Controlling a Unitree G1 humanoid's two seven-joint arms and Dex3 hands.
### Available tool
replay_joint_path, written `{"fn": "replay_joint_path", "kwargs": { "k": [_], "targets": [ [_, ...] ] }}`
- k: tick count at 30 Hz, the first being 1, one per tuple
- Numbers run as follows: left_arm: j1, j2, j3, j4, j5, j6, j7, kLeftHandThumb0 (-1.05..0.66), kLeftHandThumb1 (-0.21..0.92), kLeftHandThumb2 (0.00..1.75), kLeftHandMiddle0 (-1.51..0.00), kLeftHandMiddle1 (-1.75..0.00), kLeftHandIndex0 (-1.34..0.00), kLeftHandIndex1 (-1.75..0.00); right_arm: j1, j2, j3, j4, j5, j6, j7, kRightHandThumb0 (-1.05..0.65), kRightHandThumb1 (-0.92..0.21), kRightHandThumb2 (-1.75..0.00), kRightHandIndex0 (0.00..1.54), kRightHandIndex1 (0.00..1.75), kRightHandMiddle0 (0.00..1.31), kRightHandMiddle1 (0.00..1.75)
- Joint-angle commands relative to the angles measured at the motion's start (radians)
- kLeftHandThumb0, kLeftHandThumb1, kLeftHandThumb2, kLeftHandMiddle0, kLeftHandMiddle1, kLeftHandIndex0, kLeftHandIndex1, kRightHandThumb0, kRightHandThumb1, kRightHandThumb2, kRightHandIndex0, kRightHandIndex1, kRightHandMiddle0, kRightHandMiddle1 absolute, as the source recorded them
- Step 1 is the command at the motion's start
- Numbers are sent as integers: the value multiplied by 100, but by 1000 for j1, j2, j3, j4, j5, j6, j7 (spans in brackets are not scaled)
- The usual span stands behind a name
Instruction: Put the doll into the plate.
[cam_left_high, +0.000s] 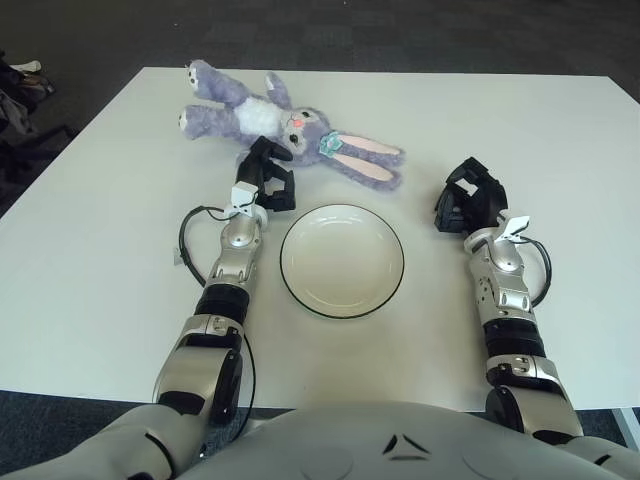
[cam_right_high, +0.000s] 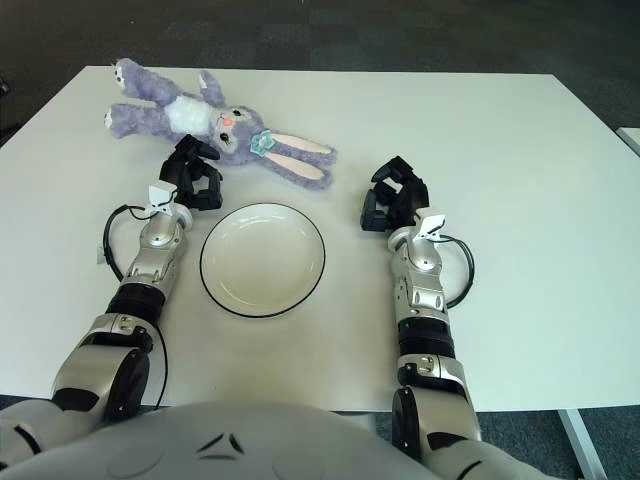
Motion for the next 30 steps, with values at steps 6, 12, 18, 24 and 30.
{"fn": "replay_joint_path", "kwargs": {
  "k": [6, 12, 18, 24, 30],
  "targets": [
    [106, -13, -2, 94, 12, -17, 4, -1, 25, 140, -55, -175, -54, -175, 78, 17, -7, 83, 12, 37, 8, -1, 0, -167, 88, 171, 60, 175],
    [103, -7, -6, 101, 19, -30, 2, -1, 24, 141, -62, -173, -49, -175, 76, 17, -9, 88, 12, 34, 12, -1, 0, -167, 88, 170, 60, 175],
    [101, 0, -11, 105, 36, -34, 20, -2, 24, 140, -72, -170, -40, -175, 74, 19, -12, 93, 13, 33, 14, -1, 0, -167, 88, 171, 60, 175],
    [104, 0, -12, 83, 56, -54, 56, -1, 25, 141, -58, -174, -52, -175, 71, 17, -12, 97, 13, 35, 16, -1, 0, -167, 87, 171, 60, 175],
    [114, 17, -28, 49, 90, -94, 73, -1, 27, 137, -54, -175, -51, -175, 68, 19, -12, 101, 14, 43, 13, -1, -1, -167, 87, 171, 60, 175]
  ]
}}
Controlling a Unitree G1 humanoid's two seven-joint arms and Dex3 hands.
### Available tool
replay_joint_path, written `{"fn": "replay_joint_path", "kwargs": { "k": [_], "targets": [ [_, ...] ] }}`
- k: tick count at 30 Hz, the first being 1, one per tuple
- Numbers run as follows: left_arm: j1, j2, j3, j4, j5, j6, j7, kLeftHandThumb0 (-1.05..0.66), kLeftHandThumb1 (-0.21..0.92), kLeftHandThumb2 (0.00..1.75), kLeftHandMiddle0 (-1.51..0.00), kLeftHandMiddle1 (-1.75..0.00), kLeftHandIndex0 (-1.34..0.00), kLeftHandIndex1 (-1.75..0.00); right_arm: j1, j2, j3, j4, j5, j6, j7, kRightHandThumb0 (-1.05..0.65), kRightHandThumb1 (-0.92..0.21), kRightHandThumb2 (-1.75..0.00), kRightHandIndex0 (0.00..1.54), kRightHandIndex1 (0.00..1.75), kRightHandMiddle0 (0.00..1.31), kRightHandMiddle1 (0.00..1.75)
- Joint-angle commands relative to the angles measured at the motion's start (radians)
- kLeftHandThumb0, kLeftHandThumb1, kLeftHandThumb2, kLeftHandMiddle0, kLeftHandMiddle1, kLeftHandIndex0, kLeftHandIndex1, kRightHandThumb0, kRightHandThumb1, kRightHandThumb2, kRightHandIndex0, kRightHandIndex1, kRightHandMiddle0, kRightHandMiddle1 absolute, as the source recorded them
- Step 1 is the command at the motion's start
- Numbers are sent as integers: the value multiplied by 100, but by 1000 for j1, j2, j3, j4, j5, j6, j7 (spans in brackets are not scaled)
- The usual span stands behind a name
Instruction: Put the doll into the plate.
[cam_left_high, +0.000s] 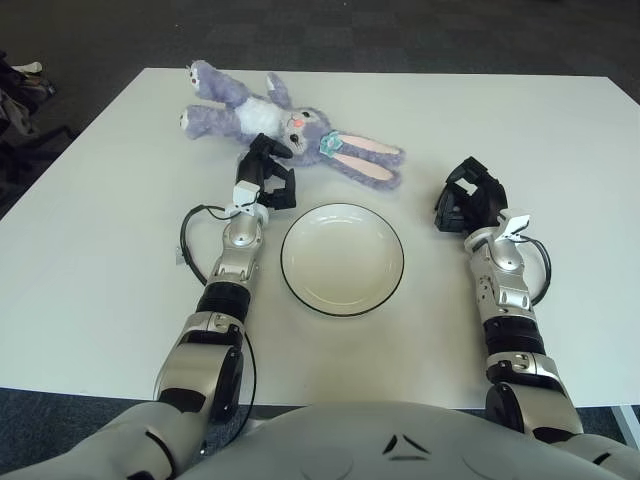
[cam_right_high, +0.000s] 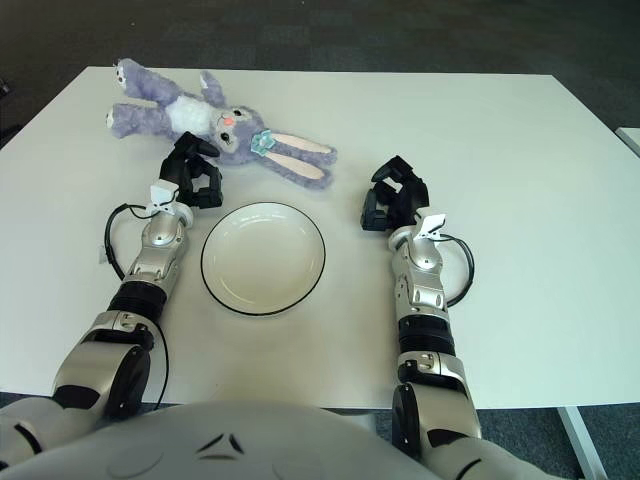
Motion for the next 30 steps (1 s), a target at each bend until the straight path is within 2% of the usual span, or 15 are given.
{"fn": "replay_joint_path", "kwargs": {
  "k": [1, 5, 7, 9, 12, 13, 15, 18, 21, 28, 30],
  "targets": [
    [121, 18, -18, 37, 45, -30, 12, -1, 30, 134, -51, -175, -49, -175, 80, 21, -1, 76, 11, 55, -2, -1, -1, -166, 87, 170, 60, 175],
    [131, 27, -26, 6, 64, -21, 18, -1, 48, 113, -39, -175, -36, -174, 78, 22, -1, 76, 12, 61, -4, -1, -1, -166, 88, 169, 60, 175],
    [139, 31, -29, -17, 71, -14, 18, -1, 62, 95, -31, -173, -29, -173, 78, 23, -1, 75, 12, 64, -7, -1, -1, -165, 88, 168, 60, 175],
    [144, 32, -31, -29, 71, -13, 12, -1, 80, 68, -24, -169, -21, -170, 78, 24, -2, 74, 12, 65, -9, -1, -1, -165, 88, 167, 60, 175],
    [150, 34, -34, -43, 67, -13, 3, -1, 88, 57, -19, -168, -17, -169, 77, 25, -2, 74, 11, 67, -11, -1, -1, -165, 88, 167, 60, 175],
    [153, 36, -35, -50, 65, -15, -2, -9, 84, 62, -20, -158, -14, -158, 77, 25, -2, 73, 11, 67, -12, -1, -1, -165, 88, 167, 60, 175],
    [158, 37, -37, -63, 64, -17, -7, -31, 71, 81, -26, -126, -5, -128, 77, 26, -2, 73, 11, 68, -13, -1, -1, -165, 88, 167, 60, 175],
    [168, 45, -47, -80, 90, -43, 9, -42, 62, 90, -23, -102, -2, -105, 76, 25, -3, 73, 11, 71, -12, -1, -1, -165, 88, 167, 60, 175],
    [172, 57, -58, -81, 137, -78, 50, -49, 58, 91, -14, -83, -1, -89, 76, 25, -4, 75, 13, 71, -10, -1, -1, -165, 88, 168, 60, 175],
    [184, 100, -83, -110, 287, -103, 172, -59, 50, 88, -4, -68, 0, -70, 75, 26, -2, 70, 13, 76, -10, -1, 0, -166, 88, 168, 60, 175],
    [186, 110, -89, -122, 315, -102, 193, -59, 44, 89, -3, -66, 0, -64, 75, 26, -1, 69, 12, 79, -11, -1, 0, -166, 88, 167, 60, 175]
  ]
}}
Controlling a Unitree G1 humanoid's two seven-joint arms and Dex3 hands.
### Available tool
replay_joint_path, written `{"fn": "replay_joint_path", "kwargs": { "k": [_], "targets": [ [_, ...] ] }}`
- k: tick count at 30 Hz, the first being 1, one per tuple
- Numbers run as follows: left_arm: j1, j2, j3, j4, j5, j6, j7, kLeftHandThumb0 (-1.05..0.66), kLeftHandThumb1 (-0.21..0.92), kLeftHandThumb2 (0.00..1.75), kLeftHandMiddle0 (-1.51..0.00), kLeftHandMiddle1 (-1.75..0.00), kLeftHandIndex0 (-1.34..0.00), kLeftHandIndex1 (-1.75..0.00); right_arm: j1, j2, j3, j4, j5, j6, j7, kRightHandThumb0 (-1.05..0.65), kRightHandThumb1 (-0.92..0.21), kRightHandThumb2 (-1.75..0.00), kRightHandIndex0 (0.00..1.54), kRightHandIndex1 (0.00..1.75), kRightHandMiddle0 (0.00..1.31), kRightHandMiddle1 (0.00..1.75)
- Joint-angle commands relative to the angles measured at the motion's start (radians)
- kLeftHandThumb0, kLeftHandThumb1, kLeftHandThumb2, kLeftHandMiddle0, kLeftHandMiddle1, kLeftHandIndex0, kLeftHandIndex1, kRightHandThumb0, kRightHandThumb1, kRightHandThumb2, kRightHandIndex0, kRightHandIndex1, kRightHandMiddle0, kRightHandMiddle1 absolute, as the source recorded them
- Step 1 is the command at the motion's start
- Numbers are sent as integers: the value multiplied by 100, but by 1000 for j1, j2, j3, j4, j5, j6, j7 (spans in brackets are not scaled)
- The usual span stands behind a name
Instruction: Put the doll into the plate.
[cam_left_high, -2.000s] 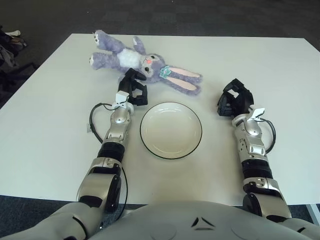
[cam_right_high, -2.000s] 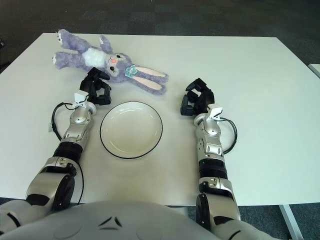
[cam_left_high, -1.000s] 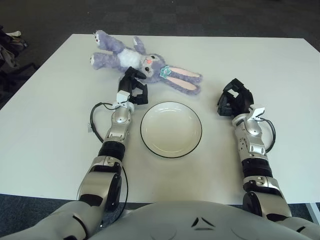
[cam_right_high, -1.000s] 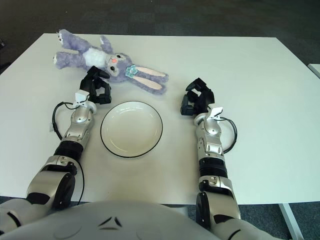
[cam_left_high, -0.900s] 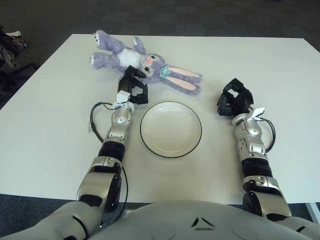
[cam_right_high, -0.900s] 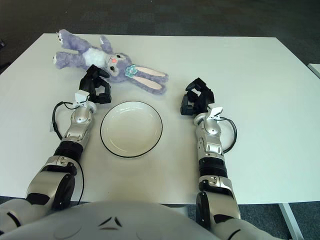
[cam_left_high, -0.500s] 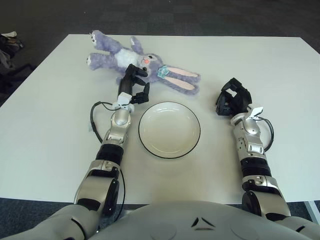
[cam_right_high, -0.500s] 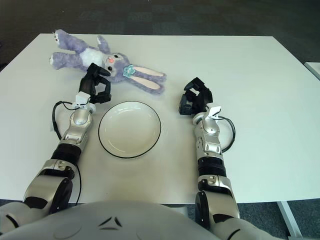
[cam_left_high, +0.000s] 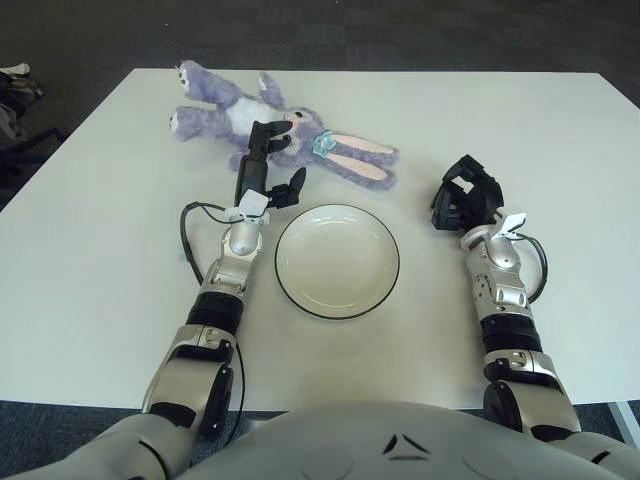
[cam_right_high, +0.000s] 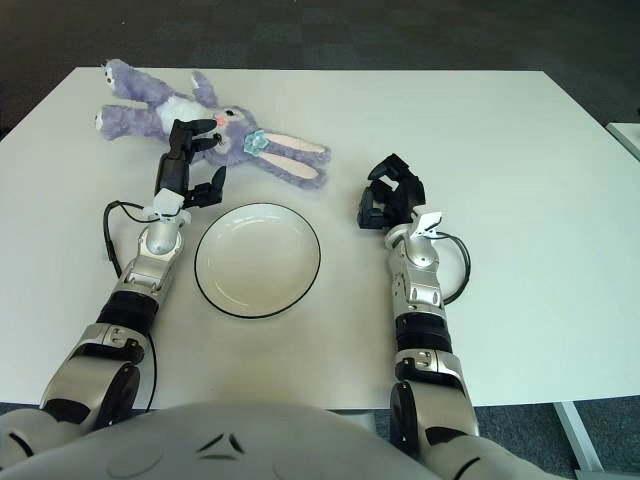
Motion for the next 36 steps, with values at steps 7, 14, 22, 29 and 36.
{"fn": "replay_joint_path", "kwargs": {
  "k": [7, 14, 22, 29, 36],
  "targets": [
    [102, 65, -27, -24, 112, 21, 58, -51, 26, 100, -3, -69, 0, -58, 82, 21, -6, 66, 13, 81, -14, -1, 0, -165, 89, 164, 61, 175],
    [82, 124, -27, -85, 138, 74, 20, -54, 22, 101, -5, -72, 0, -50, 80, 25, -5, 67, 14, 84, -17, -1, 2, -166, 91, 161, 63, 175],
    [52, 192, -43, -147, 234, 183, 9, -66, 29, 94, -3, -68, 0, -35, 80, 30, -3, 60, 12, 94, -23, -1, 2, -166, 92, 161, 63, 175],
    [9, 273, -83, -198, 400, 328, -4, -73, 36, 87, 0, -48, 0, -26, 77, 32, -4, 62, 17, 96, -23, -1, 2, -165, 92, 159, 63, 175],
    [-43, 330, -117, -188, 441, 344, -24, -72, 37, 85, 0, -45, 0, -27, 71, 33, -6, 80, 18, 88, -20, -1, 2, -165, 93, 158, 64, 175]
  ]
}}
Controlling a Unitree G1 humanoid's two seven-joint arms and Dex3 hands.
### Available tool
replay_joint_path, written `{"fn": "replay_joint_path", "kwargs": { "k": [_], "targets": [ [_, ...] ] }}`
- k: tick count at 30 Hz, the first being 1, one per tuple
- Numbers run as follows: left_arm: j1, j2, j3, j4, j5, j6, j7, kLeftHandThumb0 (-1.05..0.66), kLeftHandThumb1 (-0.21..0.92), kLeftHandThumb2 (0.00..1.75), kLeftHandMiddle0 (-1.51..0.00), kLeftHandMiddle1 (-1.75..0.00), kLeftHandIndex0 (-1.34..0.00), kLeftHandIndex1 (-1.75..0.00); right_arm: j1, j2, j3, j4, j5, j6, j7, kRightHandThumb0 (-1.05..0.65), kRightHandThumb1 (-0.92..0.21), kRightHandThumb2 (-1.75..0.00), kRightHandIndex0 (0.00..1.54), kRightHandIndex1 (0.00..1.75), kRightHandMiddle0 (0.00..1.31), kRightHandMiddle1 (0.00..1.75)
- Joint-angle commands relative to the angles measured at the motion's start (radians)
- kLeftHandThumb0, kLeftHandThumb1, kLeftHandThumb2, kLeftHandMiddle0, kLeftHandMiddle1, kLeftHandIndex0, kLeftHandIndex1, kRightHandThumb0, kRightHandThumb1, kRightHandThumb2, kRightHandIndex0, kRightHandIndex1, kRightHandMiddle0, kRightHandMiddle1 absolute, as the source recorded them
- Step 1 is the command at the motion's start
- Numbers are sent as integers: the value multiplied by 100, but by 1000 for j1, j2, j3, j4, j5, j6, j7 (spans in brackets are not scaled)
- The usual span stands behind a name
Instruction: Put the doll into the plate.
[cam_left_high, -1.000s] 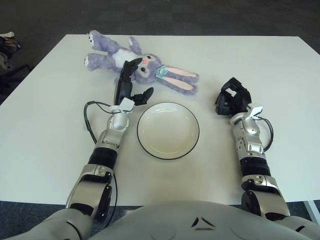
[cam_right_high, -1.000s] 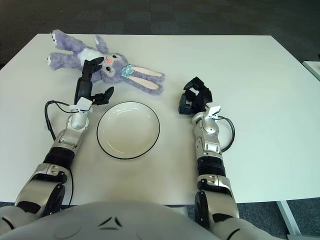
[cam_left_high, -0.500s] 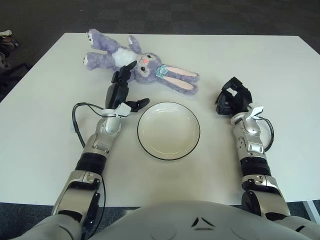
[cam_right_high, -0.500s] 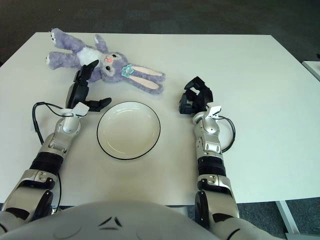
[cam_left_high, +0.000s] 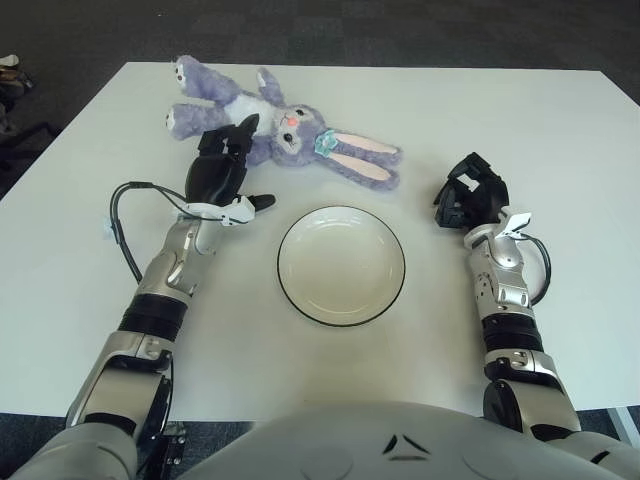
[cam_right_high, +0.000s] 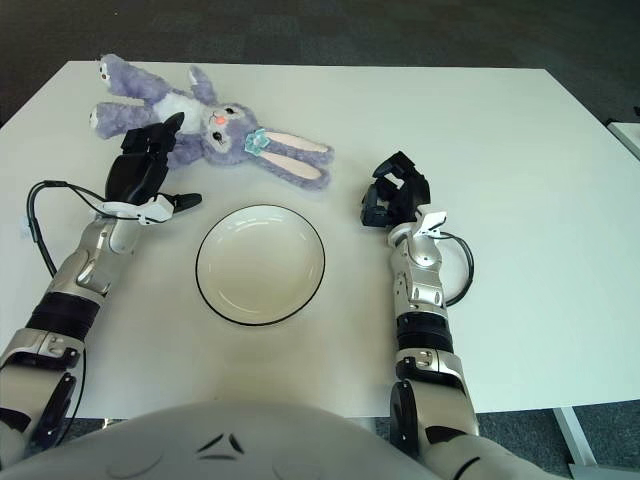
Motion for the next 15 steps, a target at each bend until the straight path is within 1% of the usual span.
{"fn": "replay_joint_path", "kwargs": {
  "k": [1, 7, 10, 15],
  "targets": [
    [-53, 36, -24, -6, 22, 12, -35, -72, 37, 86, 0, -45, 0, -28, 75, 32, 0, 87, 16, 59, -4, -1, 3, -165, 93, 157, 64, 175],
    [-91, 64, -39, -6, 22, 29, -79, -65, 30, 91, -1, -48, 0, -31, 70, 32, -2, 97, 19, 56, 0, -1, 2, -165, 93, 157, 64, 175],
    [-122, 81, -47, 0, 33, 49, -106, -62, 27, 94, 0, -46, 0, -27, 68, 32, -5, 100, 27, 57, 6, -1, 2, -164, 94, 154, 64, 175],
    [-182, 105, -72, 15, 72, 78, -126, -62, 27, 95, 0, -43, 0, -23, 65, 33, -11, 107, 36, 58, 16, -1, 2, -163, 95, 153, 64, 175]
  ]
}}
